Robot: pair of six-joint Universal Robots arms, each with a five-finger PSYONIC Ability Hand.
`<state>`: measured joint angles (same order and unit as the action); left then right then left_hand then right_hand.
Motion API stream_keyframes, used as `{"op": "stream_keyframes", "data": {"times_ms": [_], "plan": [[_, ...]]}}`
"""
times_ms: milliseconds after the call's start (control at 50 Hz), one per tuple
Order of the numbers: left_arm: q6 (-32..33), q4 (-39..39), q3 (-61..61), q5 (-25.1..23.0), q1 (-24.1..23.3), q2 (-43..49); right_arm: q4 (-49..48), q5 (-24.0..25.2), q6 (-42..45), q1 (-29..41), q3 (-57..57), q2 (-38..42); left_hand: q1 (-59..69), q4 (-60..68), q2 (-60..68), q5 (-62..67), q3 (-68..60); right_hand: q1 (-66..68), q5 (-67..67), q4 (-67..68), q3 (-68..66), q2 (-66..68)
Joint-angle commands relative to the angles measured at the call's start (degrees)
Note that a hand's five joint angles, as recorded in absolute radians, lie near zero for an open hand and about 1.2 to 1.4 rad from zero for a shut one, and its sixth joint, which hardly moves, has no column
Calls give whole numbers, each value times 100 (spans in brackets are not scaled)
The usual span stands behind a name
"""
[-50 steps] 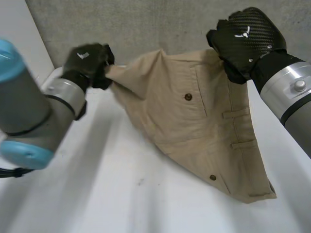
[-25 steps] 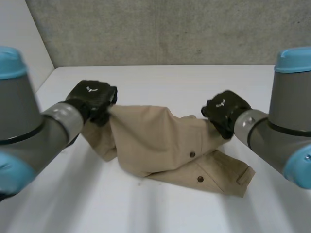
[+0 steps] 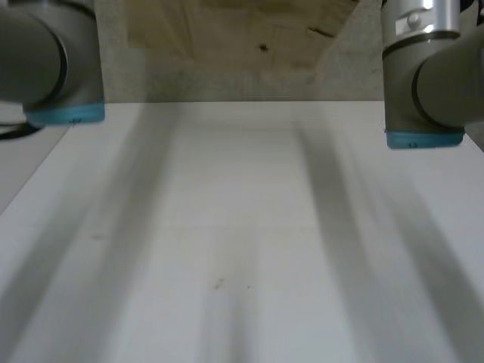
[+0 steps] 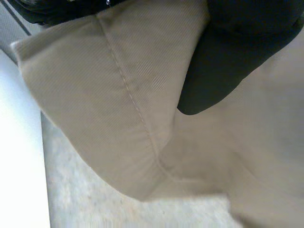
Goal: Fold the shorts.
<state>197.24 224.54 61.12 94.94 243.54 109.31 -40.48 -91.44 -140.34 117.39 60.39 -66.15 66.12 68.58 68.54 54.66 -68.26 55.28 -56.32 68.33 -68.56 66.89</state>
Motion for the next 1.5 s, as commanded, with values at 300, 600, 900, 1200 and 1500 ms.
{"op": "stream_keyframes", "data": {"times_ms": [300, 600, 900, 1200, 1500], "plan": [[323, -226, 3538, 51, -105, 1452, 2016, 680, 59, 161, 2021, 1649, 1388, 1142, 1146, 1534, -1174, 2472, -1368, 1167, -1144, 1311], [1942, -2598, 4162, 68, -412, 355, 3011, 284, -37, 91, 2995, 367, 1388, 1142, 1146, 1534, -1174, 2472, -1368, 1167, -1144, 1311], [1915, -3698, 5006, 68, -465, -243, 3670, 346, 112, -67, 4147, -134, 1388, 1142, 1146, 1534, -1174, 2472, -1368, 1167, -1144, 1311], [1397, -3663, 5041, -81, 27, -542, 3538, 425, -46, -173, 4209, -266, -3253, -3499, -3494, -3107, 3466, 2472, -1368, 1167, -1144, 1311], [896, -3997, 5252, -116, 159, -797, 3459, 478, -521, -190, 4235, -266, -2883, -3129, -3124, -2737, 3096, 2472, -1368, 1167, -1144, 1311]]}}
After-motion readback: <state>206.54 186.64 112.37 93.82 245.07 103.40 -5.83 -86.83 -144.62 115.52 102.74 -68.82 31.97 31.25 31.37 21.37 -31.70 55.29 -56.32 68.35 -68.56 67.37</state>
